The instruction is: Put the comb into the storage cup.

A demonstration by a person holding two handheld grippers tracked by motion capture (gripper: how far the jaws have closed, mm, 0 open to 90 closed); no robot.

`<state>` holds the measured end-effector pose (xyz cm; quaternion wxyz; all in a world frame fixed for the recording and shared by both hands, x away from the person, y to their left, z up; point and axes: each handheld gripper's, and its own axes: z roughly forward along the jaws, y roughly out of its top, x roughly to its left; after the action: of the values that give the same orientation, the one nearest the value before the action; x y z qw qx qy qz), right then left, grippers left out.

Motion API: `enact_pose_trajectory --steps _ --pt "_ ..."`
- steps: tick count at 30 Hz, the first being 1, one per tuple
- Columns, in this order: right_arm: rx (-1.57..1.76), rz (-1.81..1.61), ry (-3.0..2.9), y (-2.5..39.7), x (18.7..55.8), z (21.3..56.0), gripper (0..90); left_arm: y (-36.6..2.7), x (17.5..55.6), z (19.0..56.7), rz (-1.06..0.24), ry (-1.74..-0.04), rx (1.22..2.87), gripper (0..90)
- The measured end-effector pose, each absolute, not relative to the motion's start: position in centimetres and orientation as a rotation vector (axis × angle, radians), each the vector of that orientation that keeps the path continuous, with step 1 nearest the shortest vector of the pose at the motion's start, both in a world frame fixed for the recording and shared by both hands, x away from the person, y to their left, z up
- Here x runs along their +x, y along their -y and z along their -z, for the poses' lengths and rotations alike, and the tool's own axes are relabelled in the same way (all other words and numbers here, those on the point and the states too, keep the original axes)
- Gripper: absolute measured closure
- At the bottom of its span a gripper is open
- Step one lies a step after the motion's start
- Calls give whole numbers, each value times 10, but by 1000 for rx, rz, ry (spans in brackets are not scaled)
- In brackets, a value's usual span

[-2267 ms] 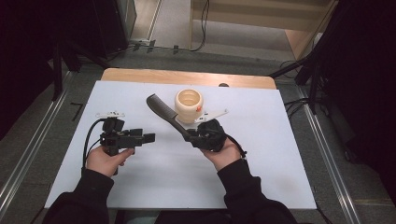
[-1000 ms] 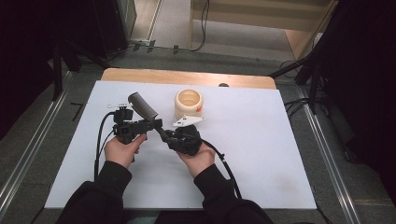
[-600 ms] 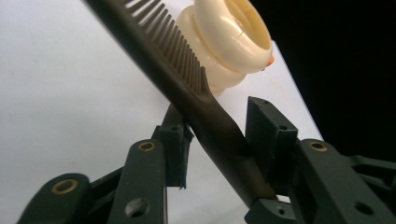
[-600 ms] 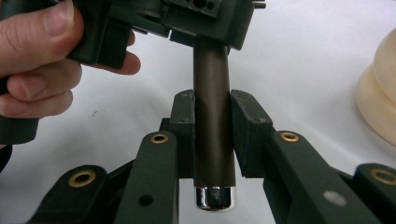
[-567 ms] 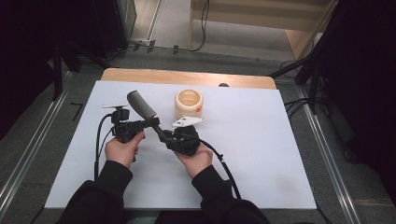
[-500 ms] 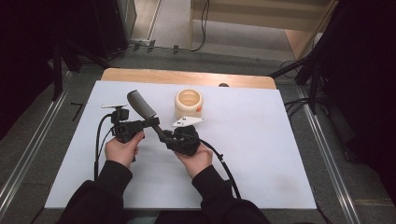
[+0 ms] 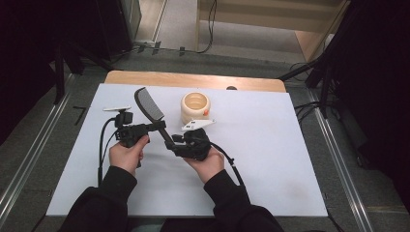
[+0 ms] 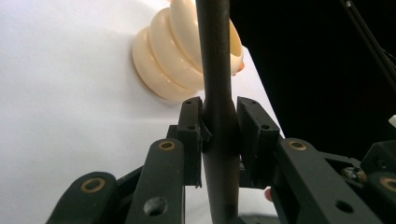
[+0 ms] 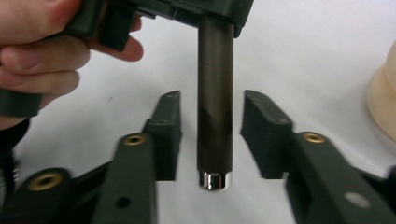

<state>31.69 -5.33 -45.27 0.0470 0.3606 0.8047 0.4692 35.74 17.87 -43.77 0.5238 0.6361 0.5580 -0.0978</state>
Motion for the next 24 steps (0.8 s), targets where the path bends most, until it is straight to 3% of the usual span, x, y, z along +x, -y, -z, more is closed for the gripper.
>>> enact_pose_trajectory --steps 10,19,24 --pt "1052 -1450 -2547 76 316 451 366 -178 364 428 160 -1301 1568 728" --pt "1047 -1453 -2577 100 311 457 329 -164 373 421 97 -1213 1663 728" --pt "1050 -1480 -2571 114 311 460 263 -157 379 414 80 -1167 1686 728"
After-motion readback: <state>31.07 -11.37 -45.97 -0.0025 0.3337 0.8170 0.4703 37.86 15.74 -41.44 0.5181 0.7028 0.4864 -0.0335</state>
